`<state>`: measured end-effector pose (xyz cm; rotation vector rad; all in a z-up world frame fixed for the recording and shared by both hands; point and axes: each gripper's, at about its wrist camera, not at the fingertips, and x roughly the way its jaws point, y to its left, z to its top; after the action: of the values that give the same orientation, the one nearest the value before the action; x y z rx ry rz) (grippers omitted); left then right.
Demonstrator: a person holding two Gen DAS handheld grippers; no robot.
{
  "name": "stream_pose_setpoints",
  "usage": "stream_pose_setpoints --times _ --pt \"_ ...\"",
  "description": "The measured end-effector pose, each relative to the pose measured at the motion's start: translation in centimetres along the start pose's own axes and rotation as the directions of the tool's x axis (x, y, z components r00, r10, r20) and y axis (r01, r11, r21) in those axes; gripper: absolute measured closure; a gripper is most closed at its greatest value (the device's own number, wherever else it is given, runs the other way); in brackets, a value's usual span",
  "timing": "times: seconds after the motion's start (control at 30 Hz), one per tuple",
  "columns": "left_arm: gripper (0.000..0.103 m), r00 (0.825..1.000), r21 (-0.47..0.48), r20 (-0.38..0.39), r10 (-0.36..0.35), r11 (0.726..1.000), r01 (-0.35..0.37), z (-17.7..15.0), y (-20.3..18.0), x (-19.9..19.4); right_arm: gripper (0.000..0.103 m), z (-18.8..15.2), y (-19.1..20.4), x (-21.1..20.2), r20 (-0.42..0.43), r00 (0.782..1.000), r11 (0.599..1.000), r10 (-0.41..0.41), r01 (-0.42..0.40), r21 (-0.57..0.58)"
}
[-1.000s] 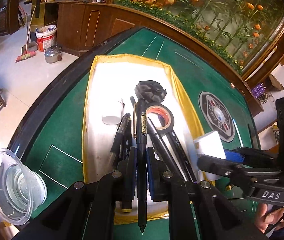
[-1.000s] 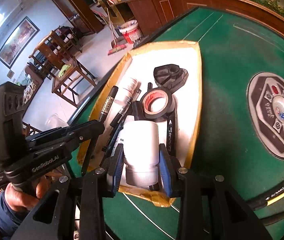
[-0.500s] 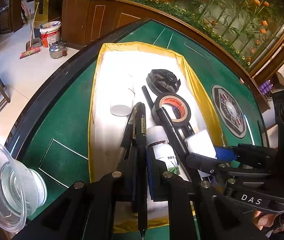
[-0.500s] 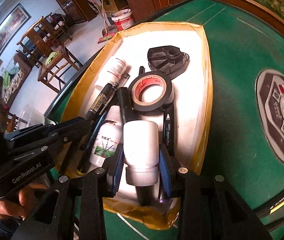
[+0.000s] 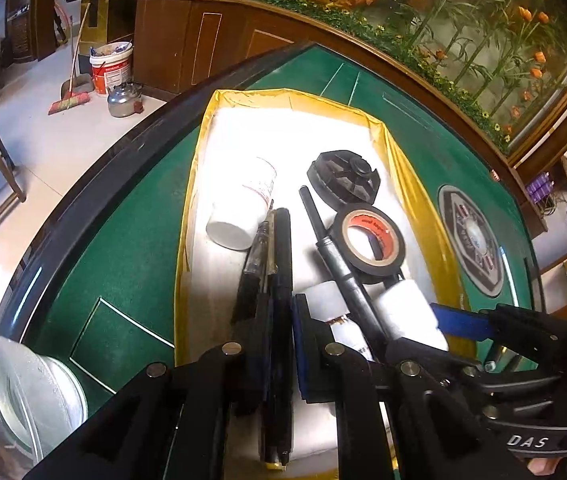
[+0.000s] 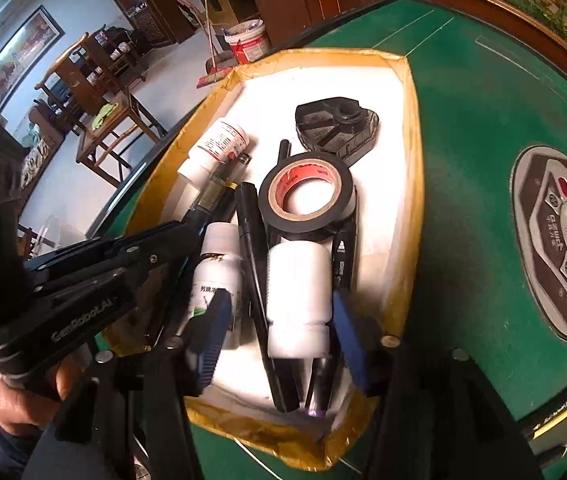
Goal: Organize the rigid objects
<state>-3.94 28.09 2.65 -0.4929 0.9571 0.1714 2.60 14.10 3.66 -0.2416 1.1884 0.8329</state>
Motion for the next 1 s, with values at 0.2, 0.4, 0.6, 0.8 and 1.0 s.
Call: stream_pose_setpoints --times 0.2,0.4,0.6,0.8,1.0 --pt "0.079 1.000 -0.020 0.026 -0.015 1.000 0.016 -0.2 -0.7 -2.0 0.050 -1.1 -0.5 -2.3 0.029 0.998 0.999 0.048 -0.049 0.019" --pt "0.079 0.997 0.017 0.068 -0.039 0.999 0.038 -0.7 -3.6 -4.6 0.049 -3.3 -2.6 -5.5 0.068 0.993 0.993 0.092 -0.097 0.071" --pt "0.067 0.993 0.105 0.074 -0.093 0.991 0.085 -1.8 -8.9 -5.9 0.047 -6.7 -7.1 -7.8 0.081 0.994 0.985 0.066 -0.078 0.154" --pt "0.065 0.989 0.215 0.006 -0.148 0.966 0.144 -4.0 -15.1 -4.8 0.047 -10.6 -15.2 -10.4 0.106 0.994 0.952 -0.008 -0.025 0.306" --pt "0.065 0.984 0.272 -0.064 -0.163 0.946 0.175 -5.6 -19.0 -3.2 0.047 -13.2 -20.7 -10.8 0.081 0.996 0.925 -0.032 -0.001 0.379"
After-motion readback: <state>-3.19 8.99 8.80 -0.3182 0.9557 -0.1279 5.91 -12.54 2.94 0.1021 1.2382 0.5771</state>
